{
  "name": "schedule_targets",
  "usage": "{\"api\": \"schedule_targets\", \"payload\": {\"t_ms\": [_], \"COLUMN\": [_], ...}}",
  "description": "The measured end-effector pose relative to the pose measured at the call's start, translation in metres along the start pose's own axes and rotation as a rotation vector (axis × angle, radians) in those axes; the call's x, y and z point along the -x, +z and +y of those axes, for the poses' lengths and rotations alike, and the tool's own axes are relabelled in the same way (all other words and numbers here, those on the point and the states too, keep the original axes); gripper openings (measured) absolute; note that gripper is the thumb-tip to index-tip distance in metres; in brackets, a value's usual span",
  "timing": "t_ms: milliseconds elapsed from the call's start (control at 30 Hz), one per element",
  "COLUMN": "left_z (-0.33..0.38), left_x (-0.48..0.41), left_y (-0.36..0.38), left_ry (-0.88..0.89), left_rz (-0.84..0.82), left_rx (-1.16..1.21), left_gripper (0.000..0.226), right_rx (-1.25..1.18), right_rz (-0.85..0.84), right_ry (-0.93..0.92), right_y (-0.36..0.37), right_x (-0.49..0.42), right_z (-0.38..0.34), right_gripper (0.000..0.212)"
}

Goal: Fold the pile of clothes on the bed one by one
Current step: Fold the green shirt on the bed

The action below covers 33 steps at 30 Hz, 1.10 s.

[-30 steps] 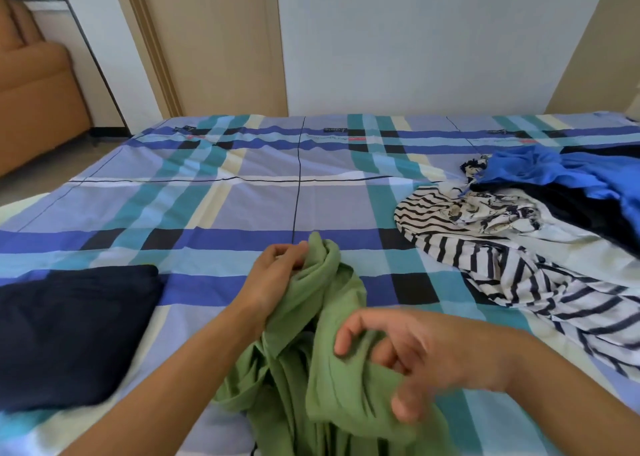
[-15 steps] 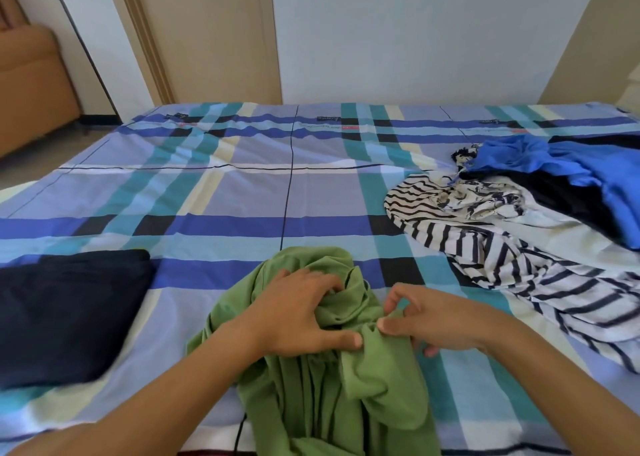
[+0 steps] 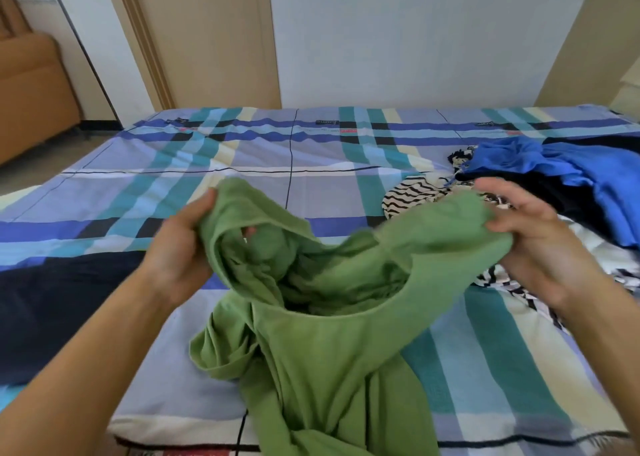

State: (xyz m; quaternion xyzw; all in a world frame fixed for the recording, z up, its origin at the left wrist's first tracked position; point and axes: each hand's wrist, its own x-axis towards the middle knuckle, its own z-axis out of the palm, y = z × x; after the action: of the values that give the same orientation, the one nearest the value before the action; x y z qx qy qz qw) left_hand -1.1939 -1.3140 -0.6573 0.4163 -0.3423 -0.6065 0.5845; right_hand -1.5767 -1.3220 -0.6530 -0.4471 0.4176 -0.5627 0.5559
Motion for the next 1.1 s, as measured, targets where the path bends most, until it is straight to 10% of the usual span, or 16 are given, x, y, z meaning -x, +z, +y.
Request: {"api": "schedule_targets", "payload": {"t_ms": [233,500,667,800,1100], "left_z": [0.007,-0.009,-0.021,-0.024,-0.025], "left_x": [0.004,0.008,0.007,0.009,0.017], "left_y": [-0.003,-0.003,0.002,0.003,0.012], "left_ry": [-0.097,-0.542,-0.553,-0.579,-0.332], "left_rz": [-0.064,-0.115,-0.009,-0.004,-0.124], "left_rx": [0.142,-0.258,-0.457,-0.492,-0.311], "left_gripper": [0.042,0.078,0.063,0.054,0.045], "right_rx": [-0.132,0.929,1.168,0.94,0.215], "right_rz": [0.069,0.091,-0.108,-0.25,-0.06], "right_ry": [0.106,0.447,0.585,0.5,0.035], "right_y": [-0.009,-0.005,-0.006,-0.003,0.016], "right_x": [-0.008,-0.009,-0.006,-0.003,0.004], "right_z": [0.017,0.055,0.06,0.058,0.041], "right_gripper": [0.043,0.052,0.047,0.015,0.04]}}
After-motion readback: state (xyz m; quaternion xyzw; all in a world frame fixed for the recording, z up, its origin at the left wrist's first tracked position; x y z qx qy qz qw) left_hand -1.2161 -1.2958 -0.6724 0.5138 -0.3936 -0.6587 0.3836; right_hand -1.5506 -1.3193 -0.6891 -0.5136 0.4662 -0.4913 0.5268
